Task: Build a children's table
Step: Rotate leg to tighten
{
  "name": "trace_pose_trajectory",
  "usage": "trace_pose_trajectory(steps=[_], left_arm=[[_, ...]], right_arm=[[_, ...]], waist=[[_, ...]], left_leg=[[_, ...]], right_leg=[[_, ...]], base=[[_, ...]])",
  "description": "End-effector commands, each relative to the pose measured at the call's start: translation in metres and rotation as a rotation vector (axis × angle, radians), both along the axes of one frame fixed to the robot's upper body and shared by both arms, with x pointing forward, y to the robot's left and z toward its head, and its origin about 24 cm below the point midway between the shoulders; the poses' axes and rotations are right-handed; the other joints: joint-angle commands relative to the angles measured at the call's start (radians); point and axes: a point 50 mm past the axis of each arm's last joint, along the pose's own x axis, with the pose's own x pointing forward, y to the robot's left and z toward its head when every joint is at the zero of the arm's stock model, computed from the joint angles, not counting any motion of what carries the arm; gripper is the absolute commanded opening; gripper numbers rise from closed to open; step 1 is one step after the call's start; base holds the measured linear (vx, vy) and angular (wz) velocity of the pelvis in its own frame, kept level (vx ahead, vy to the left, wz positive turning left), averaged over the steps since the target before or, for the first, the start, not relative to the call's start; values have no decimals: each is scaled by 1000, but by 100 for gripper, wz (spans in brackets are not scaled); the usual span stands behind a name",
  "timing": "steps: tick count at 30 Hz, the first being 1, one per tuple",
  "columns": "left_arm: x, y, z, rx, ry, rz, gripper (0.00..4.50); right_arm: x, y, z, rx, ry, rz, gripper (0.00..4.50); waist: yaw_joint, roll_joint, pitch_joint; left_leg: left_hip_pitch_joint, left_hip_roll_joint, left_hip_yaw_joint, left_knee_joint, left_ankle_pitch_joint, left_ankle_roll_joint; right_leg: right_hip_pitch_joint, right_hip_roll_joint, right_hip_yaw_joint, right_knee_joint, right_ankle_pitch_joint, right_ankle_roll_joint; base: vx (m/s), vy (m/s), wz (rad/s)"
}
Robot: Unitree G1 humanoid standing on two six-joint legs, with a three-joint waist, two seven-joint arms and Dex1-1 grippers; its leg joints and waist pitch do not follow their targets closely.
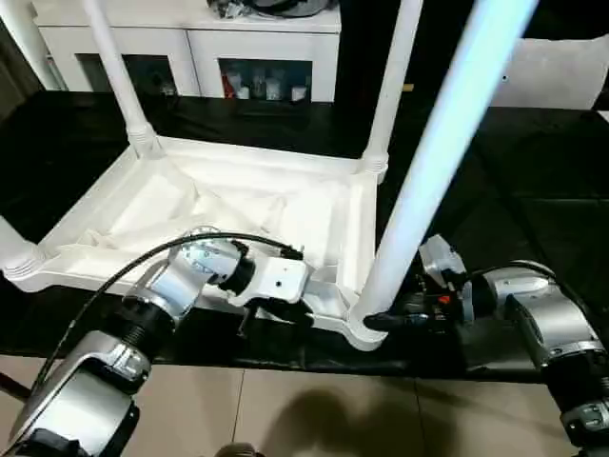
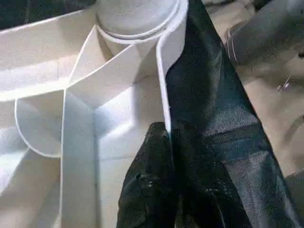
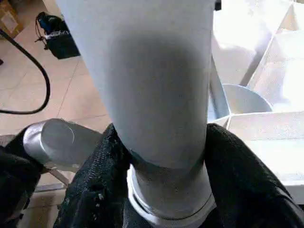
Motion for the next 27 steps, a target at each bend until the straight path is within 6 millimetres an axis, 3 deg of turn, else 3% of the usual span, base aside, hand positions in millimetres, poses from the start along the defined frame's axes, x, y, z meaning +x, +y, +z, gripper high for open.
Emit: trace_pose_trajectory(steps=[1,5,8,9,10,11,12,13,16,17,18,19,20,21,22,23,25,27], left_arm=[[-11,0,-18,61,90,-11,0],[-13,-5,-17,-1,138,62,0],[-9,-20,-14,-87,135,179,0],[-7,-27,-13,-122,139,220,0],[-6,-35,-11,-158,148,262,0],[-6,-37,-10,-166,151,272,0],[-6,-40,-10,-175,155,282,0],[-5,-46,-8,-193,161,314,0],[1,-66,-5,-232,149,428,0],[2,-69,-5,-235,143,449,0],[6,-76,-3,-252,122,501,0],[10,-83,-1,-269,89,550,0],[10,-83,-1,-269,89,550,0],[14,-87,1,-296,45,603,0],[20,-93,6,-333,-6,670,0],[20,-93,6,-333,-6,670,0],[23,-88,4,-294,-42,671,0],[23,-81,1,-254,-55,665,0]], right_arm=[[-7,6,-1,41,38,57,199],[-8,11,-4,74,57,-7,198],[-2,22,-11,63,43,-160,197],[5,26,-16,48,32,-262,197],[13,32,-19,39,19,-374,197],[15,33,-20,38,18,-401,197],[17,34,-21,38,17,-429,196],[23,38,-22,47,27,-504,196],[39,51,-29,36,80,-755,195],[41,53,-31,25,90,-795,195],[47,57,-34,21,108,-888,195],[51,63,-35,45,121,-947,195],[51,63,-35,45,121,-947,195],[52,69,-34,62,113,-965,229],[53,80,-32,74,86,-960,229],[53,80,-32,74,86,-960,229],[52,85,-32,76,66,-935,270],[51,80,-31,76,51,-930,276]], waist=[[-5,-11,-71],[-8,-9,-70],[-12,-9,-63],[-15,-9,-60],[-25,-9,-53],[-40,-13,-51],[-46,-12,-52],[-51,-9,-54],[-98,-5,-55],[-98,-5,-55],[-116,-5,-55],[-124,-4,-54],[-126,-5,-55],[-129,-6,-54],[-130,-1,-56],[-128,-4,-60],[-127,-1,-60],[-124,-1,-64]], left_leg=[[-1,48,-5,-66,-93,74],[-4,49,-6,-68,-97,76],[-1,44,-3,-70,-129,64],[-2,41,-3,-71,-141,61],[6,37,-6,-77,-190,29],[3,28,-11,-78,-218,10],[2,26,-14,-78,-227,7],[4,26,-15,-78,-229,8],[-4,26,-21,-80,-255,6],[-4,26,-21,-80,-255,6],[-2,18,-21,-73,-273,8],[0,12,-19,-68,-280,17],[3,10,-18,-66,-283,22],[3,9,-17,-65,-285,27],[6,9,-15,-64,-280,41],[8,11,-15,-65,-269,48],[-5,21,-19,-75,-256,61],[-4,26,-19,-75,-242,66]], right_leg=[[62,-70,60,-50,-214,-200],[63,-70,59,-52,-228,-196],[59,-70,58,-68,-324,-164],[58,-68,56,-73,-362,-150],[53,-69,51,-89,-486,-107],[59,-70,42,-97,-570,-69],[61,-71,39,-102,-599,-51],[61,-71,38,-106,-606,-41],[60,-64,31,-108,-567,-45],[60,-64,31,-108,-567,-45],[58,-63,24,-117,-597,-36],[53,-61,20,-125,-618,-26],[50,-62,18,-130,-626,-24],[50,-60,16,-132,-627,-22],[46,-58,16,-135,-602,-28],[47,-58,20,-131,-566,-43],[55,-56,26,-115,-497,-69],[55,-60,33,-108,-444,-93]], base=[[0,0,0],[0,0,0],[0,0,0],[0,0,0],[0,0,0],[0,0,0],[0,0,0],[0,0,0],[0,0,0],[0,0,0],[0,0,0],[0,0,0],[0,0,0],[0,0,0],[0,0,0],[0,0,0],[0,0,0],[0,0,0]])
